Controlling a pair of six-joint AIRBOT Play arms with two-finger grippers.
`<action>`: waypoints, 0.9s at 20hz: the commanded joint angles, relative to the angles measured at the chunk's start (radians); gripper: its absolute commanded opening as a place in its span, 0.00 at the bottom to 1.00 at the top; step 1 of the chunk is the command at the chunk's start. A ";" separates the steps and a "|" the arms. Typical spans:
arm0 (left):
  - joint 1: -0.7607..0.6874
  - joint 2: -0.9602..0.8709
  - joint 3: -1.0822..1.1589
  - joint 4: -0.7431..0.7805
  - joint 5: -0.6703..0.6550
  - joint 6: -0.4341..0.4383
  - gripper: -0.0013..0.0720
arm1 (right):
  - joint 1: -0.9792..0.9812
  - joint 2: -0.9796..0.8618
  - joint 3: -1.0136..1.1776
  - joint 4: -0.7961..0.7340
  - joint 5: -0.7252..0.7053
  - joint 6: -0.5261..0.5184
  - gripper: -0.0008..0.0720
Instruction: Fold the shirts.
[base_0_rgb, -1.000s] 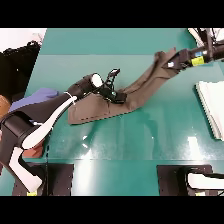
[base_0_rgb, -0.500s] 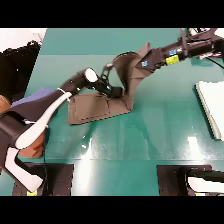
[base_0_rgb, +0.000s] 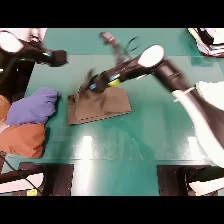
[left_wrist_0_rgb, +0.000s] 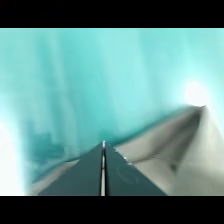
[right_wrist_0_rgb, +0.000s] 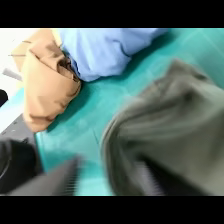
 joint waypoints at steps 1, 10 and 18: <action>0.108 0.092 0.001 0.048 -0.038 0.000 0.05 | 0.132 -0.122 0.002 -0.003 -0.185 -0.054 0.78; 0.118 0.091 0.000 0.044 -0.152 0.001 0.05 | -0.162 0.011 -0.166 -0.220 0.109 0.065 0.69; 0.118 0.091 0.000 0.029 -0.128 0.001 0.05 | -0.504 0.017 -0.502 -0.073 0.121 0.067 0.88</action>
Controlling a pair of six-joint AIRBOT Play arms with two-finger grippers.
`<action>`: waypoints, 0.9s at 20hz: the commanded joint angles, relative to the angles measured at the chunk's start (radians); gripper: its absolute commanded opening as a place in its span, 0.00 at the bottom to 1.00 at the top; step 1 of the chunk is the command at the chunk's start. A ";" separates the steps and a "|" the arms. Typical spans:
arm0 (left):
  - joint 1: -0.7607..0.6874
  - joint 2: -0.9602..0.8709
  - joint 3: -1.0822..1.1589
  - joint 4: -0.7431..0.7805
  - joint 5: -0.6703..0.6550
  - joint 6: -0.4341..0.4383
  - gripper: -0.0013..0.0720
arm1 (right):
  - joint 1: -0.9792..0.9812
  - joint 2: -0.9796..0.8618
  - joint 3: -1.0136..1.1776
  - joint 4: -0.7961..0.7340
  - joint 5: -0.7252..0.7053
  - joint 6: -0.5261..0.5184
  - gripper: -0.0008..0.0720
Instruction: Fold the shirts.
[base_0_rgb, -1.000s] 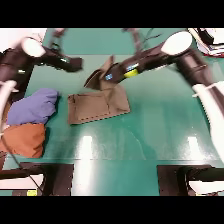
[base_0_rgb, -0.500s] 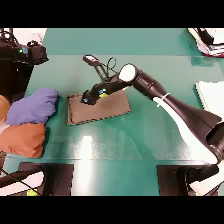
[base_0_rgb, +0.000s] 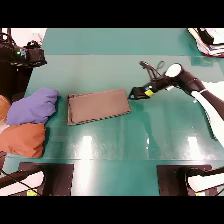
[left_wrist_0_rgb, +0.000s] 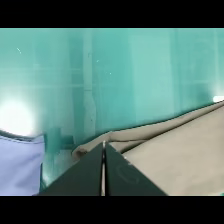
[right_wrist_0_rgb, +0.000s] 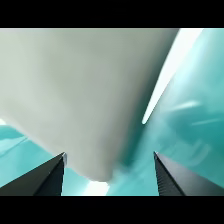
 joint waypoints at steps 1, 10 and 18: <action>0.000 0.001 0.001 -0.010 0.017 0.000 0.05 | -0.091 -0.045 -0.089 0.127 0.012 0.002 0.87; 0.000 -0.005 0.001 -0.029 0.017 0.000 0.05 | 0.129 -0.305 0.209 0.261 0.032 -0.004 0.71; -0.108 -0.005 0.001 -0.053 0.018 0.002 0.05 | 0.174 -0.304 0.393 0.161 0.035 -0.004 0.03</action>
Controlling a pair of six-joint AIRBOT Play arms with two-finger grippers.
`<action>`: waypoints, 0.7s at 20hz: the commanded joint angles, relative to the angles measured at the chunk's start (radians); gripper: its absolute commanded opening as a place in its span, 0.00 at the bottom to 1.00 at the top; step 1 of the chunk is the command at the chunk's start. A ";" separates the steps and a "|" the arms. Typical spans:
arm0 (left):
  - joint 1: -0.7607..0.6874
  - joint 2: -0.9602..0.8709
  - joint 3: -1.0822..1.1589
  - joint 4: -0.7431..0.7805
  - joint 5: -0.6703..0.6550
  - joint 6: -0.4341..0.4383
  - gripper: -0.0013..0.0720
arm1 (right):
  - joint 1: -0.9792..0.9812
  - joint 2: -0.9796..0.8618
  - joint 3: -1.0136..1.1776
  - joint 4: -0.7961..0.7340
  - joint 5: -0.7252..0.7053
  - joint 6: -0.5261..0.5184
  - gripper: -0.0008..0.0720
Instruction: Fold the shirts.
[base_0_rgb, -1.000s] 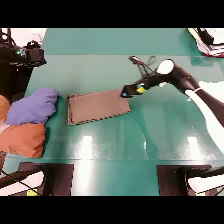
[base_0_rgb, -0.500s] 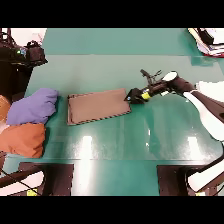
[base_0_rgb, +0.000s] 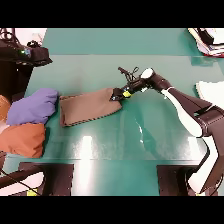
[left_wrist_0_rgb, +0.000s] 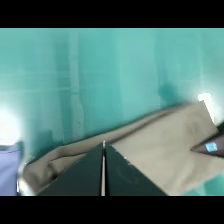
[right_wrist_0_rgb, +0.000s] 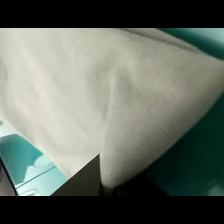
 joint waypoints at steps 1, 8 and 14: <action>-0.075 0.000 0.000 -0.003 0.000 0.001 0.05 | -0.036 0.055 0.039 -0.069 -0.005 0.001 0.03; -0.171 0.000 0.000 -0.016 0.002 -0.001 0.05 | -0.523 0.394 -0.164 -0.196 -0.018 0.005 0.03; -0.174 0.000 0.000 -0.039 0.093 -0.002 0.05 | -0.974 0.518 -0.217 -0.192 -0.078 0.004 0.03</action>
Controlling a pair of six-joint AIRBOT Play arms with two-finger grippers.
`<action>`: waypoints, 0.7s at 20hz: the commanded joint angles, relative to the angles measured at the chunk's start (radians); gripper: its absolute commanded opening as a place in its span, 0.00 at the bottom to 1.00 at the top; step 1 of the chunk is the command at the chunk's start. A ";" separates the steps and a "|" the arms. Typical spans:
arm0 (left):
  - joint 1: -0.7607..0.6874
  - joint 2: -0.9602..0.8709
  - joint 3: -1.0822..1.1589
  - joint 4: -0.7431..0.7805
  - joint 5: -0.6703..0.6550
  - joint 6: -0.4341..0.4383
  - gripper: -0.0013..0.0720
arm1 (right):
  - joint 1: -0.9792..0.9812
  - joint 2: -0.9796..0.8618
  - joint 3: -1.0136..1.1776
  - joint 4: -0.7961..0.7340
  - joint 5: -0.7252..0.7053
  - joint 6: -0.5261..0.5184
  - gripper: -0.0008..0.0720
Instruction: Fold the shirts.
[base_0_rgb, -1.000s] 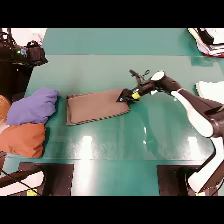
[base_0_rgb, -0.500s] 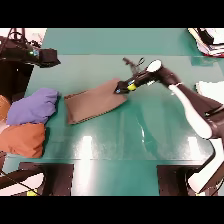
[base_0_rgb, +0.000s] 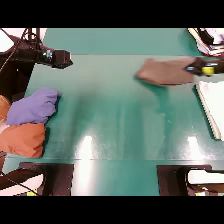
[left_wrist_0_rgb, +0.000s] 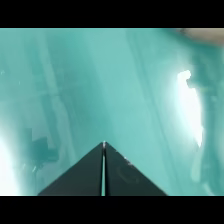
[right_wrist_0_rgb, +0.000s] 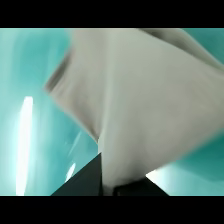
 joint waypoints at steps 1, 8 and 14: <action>-0.005 0.000 0.001 -0.022 0.053 -0.002 0.05 | -0.240 0.051 -0.020 -0.002 -0.035 0.000 0.03; -0.005 0.000 0.001 -0.025 0.059 -0.002 0.05 | -0.378 0.050 -0.015 0.075 -0.175 0.000 0.03; -0.005 0.000 0.001 -0.025 0.058 -0.001 0.05 | -0.386 0.050 0.202 0.045 -0.130 0.000 0.03</action>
